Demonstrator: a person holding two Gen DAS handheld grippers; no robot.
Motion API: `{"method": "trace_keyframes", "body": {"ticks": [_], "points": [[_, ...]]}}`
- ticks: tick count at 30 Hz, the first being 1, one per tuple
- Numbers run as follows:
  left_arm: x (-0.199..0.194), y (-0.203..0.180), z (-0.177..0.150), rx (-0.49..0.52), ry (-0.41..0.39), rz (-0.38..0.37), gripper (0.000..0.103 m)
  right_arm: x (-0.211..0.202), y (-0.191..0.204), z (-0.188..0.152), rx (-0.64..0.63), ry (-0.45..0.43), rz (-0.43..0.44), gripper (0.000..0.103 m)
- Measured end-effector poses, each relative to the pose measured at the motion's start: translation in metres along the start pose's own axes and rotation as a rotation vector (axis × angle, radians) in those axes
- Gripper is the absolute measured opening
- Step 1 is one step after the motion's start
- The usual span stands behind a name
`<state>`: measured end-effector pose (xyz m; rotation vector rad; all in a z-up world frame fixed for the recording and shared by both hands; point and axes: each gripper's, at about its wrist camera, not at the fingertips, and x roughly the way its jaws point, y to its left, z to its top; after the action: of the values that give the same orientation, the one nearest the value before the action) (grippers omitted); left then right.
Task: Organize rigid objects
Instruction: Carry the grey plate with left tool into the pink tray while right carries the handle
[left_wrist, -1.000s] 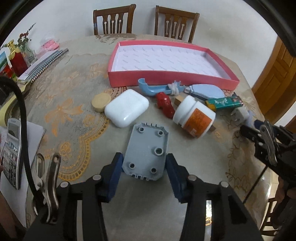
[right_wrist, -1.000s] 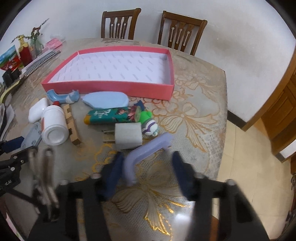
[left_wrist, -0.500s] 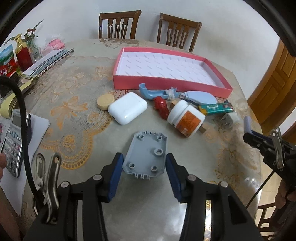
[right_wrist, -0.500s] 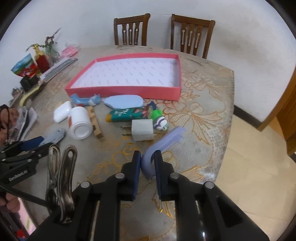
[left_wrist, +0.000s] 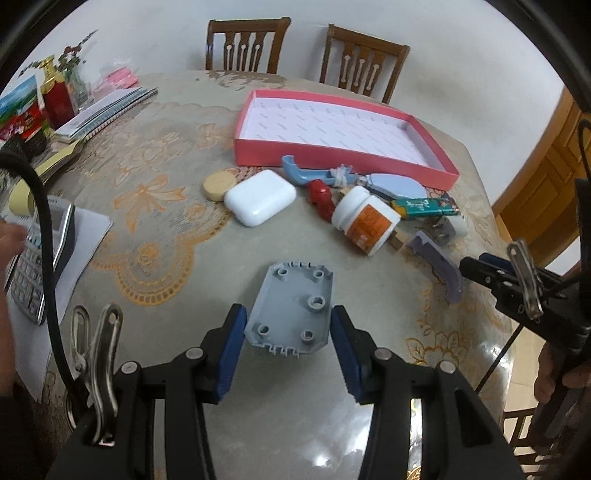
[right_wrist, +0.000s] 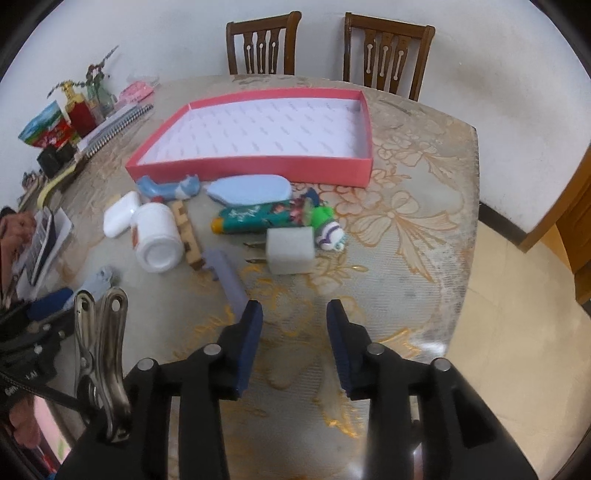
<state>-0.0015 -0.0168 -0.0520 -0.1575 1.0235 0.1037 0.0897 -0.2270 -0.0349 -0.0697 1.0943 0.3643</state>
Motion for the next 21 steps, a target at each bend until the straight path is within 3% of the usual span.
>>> {"method": "trace_keyframes", "body": {"ticks": [7, 14, 15, 16, 20, 21], "points": [[-0.001, 0.007, 0.001, -0.012, 0.01, 0.011, 0.049, -0.007, 0.029, -0.003, -0.075, -0.028, 0.032, 0.038], [-0.001, 0.005, 0.0, 0.002, 0.012, 0.006, 0.049, 0.017, 0.048, -0.008, -0.127, 0.01, -0.041, 0.038], [-0.002, 0.005, -0.001, 0.002, 0.012, 0.007, 0.049, 0.018, 0.048, -0.008, -0.128, 0.01, -0.042, 0.036], [-0.003, 0.004, -0.001, 0.002, 0.011, 0.007, 0.049, 0.018, 0.05, -0.008, -0.13, 0.013, -0.037, 0.026], [-0.009, 0.0, 0.001, -0.005, 0.002, 0.003, 0.049, 0.015, 0.052, -0.011, -0.13, 0.036, -0.02, 0.02], [-0.011, -0.001, 0.002, -0.01, 0.001, 0.0, 0.049, 0.013, 0.051, -0.013, -0.118, 0.042, -0.013, 0.014]]}}
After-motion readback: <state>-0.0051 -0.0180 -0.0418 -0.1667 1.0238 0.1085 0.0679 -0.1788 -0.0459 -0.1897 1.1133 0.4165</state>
